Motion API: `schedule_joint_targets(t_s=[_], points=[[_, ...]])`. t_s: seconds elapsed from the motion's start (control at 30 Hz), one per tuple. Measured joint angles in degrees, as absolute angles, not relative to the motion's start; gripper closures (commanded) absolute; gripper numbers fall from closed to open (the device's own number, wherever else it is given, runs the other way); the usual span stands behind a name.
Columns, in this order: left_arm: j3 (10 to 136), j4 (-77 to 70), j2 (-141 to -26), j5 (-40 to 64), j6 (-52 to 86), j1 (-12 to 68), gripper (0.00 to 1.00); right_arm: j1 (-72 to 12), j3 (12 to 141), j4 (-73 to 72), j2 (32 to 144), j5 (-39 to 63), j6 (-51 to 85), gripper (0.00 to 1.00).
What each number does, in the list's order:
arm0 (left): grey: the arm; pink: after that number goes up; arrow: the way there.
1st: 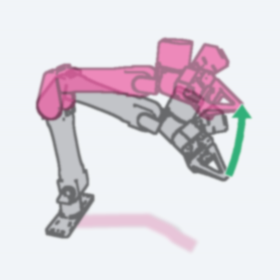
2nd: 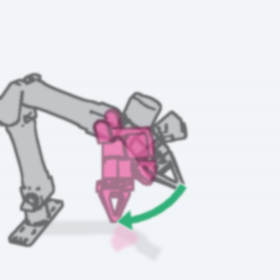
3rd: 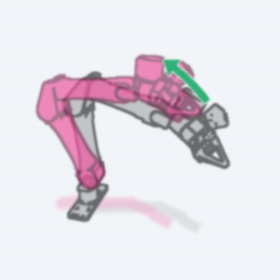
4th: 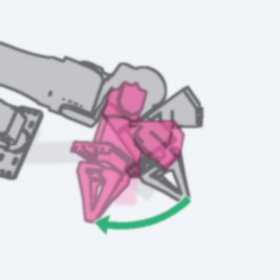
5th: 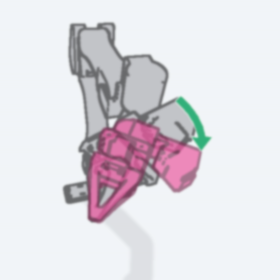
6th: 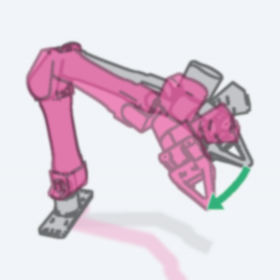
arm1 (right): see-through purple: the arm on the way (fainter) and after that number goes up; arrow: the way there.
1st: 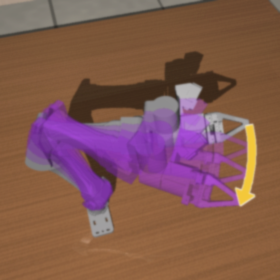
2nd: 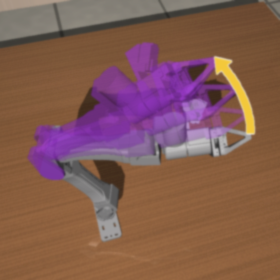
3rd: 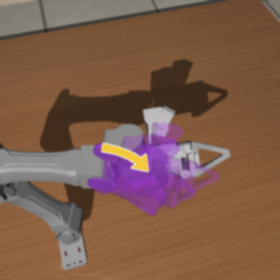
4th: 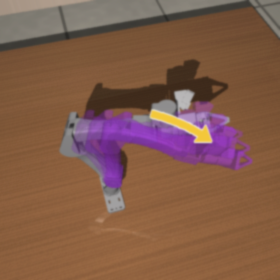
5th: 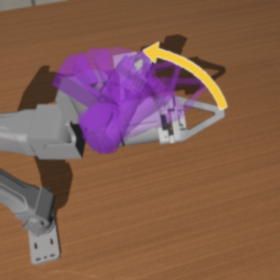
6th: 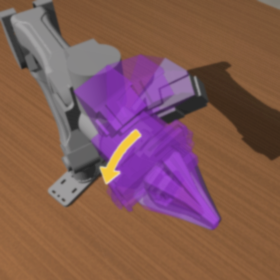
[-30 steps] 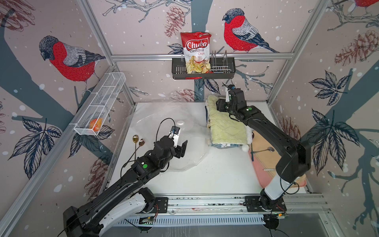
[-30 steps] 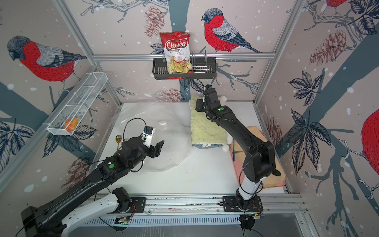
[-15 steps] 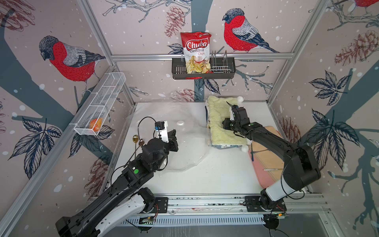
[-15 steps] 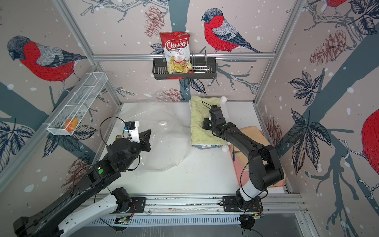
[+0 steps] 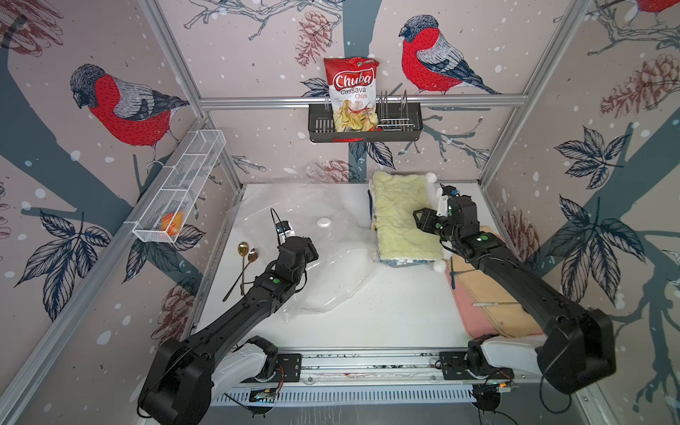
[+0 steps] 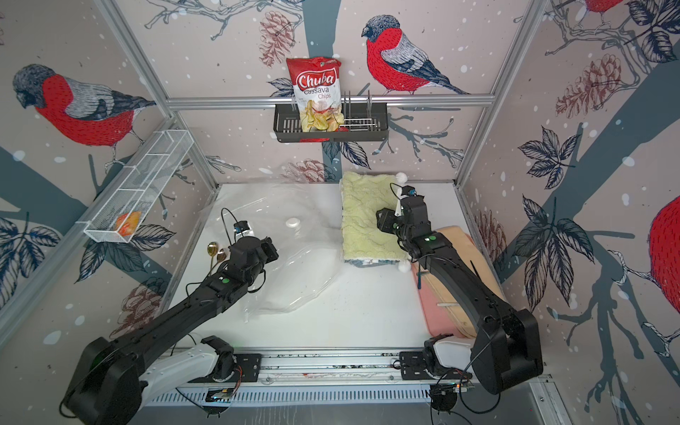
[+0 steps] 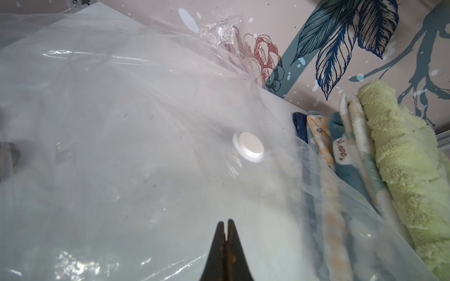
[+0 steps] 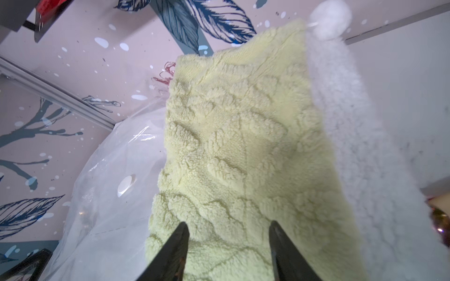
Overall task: Take the blanket out of the vacuum bag
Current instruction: Place the blanket at the center of the board, then reset both arms
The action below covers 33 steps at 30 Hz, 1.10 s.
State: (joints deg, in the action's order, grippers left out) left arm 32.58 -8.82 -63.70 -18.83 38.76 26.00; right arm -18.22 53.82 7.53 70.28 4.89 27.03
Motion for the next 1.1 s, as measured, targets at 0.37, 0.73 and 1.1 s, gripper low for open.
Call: schedule_joint_targets(t_s=[0.37, 0.73, 1.1], points=[[34.7, -20.3, -79.1, -10.0, 40.6, 19.3, 1.0, -2.8, 45.1, 4.8, 65.8, 10.4, 29.7, 0.3], [43.9, -16.7, -75.9, -2.9, 36.9, 18.4, 1.0, 1.3, 44.1, 3.2, 66.8, 13.9, 31.4, 0.29], [53.4, -5.8, -62.9, -3.1, 29.4, 18.4, 0.7, 1.9, 42.9, 1.8, 62.0, 13.4, 31.6, 0.29]])
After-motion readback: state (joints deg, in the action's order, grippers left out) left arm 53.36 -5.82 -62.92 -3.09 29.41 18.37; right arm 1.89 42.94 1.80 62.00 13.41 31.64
